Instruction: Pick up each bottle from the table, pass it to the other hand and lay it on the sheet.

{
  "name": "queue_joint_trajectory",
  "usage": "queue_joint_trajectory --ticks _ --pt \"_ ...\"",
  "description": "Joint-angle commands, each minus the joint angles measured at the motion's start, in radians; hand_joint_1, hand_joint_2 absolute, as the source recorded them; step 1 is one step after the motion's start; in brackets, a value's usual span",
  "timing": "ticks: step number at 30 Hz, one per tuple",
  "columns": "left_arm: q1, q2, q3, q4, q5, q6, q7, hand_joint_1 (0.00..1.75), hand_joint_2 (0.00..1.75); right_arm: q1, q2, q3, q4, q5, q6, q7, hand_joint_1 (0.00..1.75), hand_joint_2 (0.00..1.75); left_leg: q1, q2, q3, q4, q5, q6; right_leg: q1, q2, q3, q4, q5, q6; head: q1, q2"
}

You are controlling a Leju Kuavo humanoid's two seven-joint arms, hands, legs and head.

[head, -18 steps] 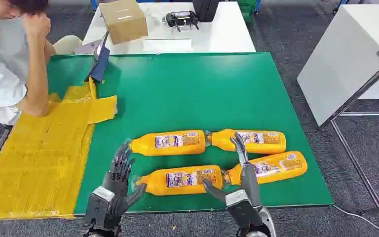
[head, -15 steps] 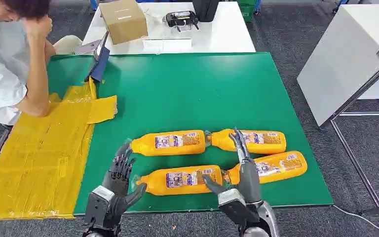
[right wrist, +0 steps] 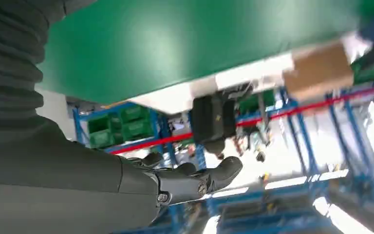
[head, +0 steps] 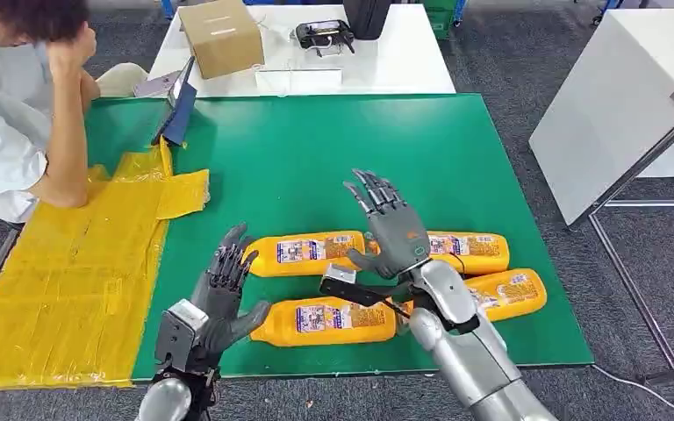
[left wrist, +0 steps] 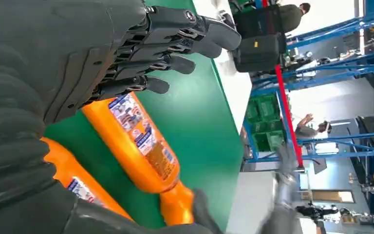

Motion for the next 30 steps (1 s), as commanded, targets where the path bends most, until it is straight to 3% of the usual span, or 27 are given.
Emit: queue_joint_trajectory --ticks 1,6,9,15,25,30 --pt "-0.048 -0.006 0.017 0.083 0.003 -0.004 0.006 0.00 1.75 -0.129 -0.003 0.088 0.232 0.001 0.008 -0.001 0.00 1.75 0.001 0.000 0.007 0.000 -0.004 -0.001 0.000 0.006 0.008 -0.002 -0.003 -0.002 0.000 0.000" --pt "-0.053 -0.004 0.013 0.085 0.007 -0.012 0.004 0.00 1.75 -0.145 -0.007 0.114 0.250 0.006 0.043 -0.011 0.00 1.75 0.001 -0.001 0.004 0.000 -0.002 -0.001 0.000 0.004 0.005 -0.001 -0.001 -0.001 0.000 0.000" --pt "-0.100 -0.005 -0.014 0.131 0.027 -0.041 -0.005 0.00 1.75 -0.242 0.038 0.180 0.427 -0.061 0.162 -0.072 0.00 1.75 0.001 0.001 0.003 0.000 -0.002 -0.001 0.000 0.005 0.003 -0.001 0.000 -0.001 0.000 0.000" --pt "-0.166 -0.013 -0.068 0.203 0.057 -0.060 -0.022 0.00 1.75 -0.345 0.117 0.200 0.703 -0.146 0.211 -0.116 0.00 1.75 0.001 0.000 0.003 0.000 -0.001 -0.001 0.000 0.004 0.002 -0.001 0.000 -0.001 0.000 0.000" --pt "-0.206 -0.007 -0.123 0.238 0.092 -0.057 -0.027 0.00 1.75 -0.415 0.134 0.146 0.873 -0.227 0.188 -0.053 0.00 1.75 0.000 -0.002 0.003 0.000 0.000 -0.001 -0.001 0.001 0.003 -0.001 -0.001 -0.001 0.000 0.000" --pt "-0.214 -0.014 -0.129 0.249 0.096 -0.056 -0.027 0.00 1.75 -0.438 0.150 0.198 0.919 -0.153 0.194 0.080 0.00 1.75 0.001 -0.002 0.005 0.001 -0.001 -0.002 0.000 0.004 0.005 0.000 -0.002 -0.002 0.000 0.000"
